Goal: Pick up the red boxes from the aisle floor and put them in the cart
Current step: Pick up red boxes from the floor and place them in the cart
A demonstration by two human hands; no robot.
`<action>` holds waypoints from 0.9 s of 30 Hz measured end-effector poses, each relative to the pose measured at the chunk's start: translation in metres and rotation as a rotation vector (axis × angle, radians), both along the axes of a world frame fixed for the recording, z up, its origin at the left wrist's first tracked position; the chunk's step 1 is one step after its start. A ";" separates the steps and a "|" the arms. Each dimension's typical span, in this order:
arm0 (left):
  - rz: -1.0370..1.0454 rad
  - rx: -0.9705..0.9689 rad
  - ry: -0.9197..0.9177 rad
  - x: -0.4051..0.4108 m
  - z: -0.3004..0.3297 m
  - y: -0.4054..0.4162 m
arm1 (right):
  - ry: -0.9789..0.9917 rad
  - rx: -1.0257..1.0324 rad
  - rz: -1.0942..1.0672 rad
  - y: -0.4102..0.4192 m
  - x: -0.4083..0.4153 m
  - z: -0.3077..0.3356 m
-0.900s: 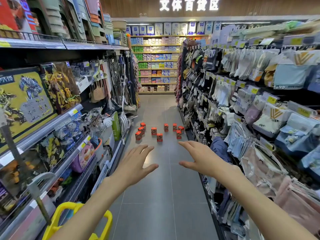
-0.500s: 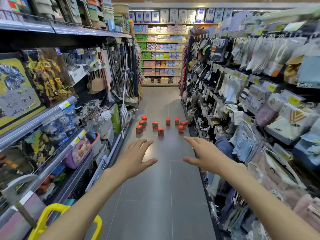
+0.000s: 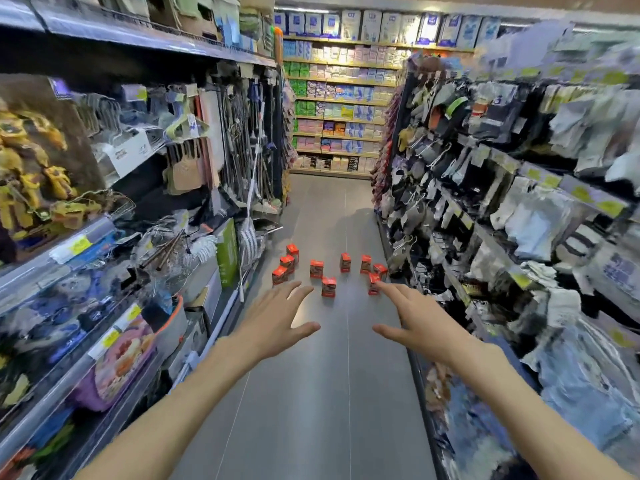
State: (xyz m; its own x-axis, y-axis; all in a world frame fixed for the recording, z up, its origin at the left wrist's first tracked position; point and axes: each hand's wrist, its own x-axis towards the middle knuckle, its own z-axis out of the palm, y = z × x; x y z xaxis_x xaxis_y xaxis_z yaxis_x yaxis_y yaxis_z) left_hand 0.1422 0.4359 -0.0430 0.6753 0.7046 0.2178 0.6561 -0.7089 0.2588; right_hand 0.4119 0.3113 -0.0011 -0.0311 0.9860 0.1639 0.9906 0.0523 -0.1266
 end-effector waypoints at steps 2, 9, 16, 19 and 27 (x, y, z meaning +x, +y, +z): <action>0.004 -0.010 -0.001 0.014 0.000 0.051 | 0.018 0.002 0.003 0.050 0.015 0.001; 0.000 -0.013 -0.001 0.076 -0.011 0.224 | 0.006 0.020 0.022 0.227 0.084 -0.013; 0.044 0.019 0.050 0.141 -0.008 0.410 | 0.075 0.016 0.053 0.424 0.165 -0.023; 0.073 0.023 0.014 0.163 -0.011 0.487 | 0.098 0.005 0.069 0.512 0.193 -0.019; 0.151 -0.019 0.025 0.199 -0.032 0.678 | 0.100 -0.037 0.150 0.736 0.238 -0.033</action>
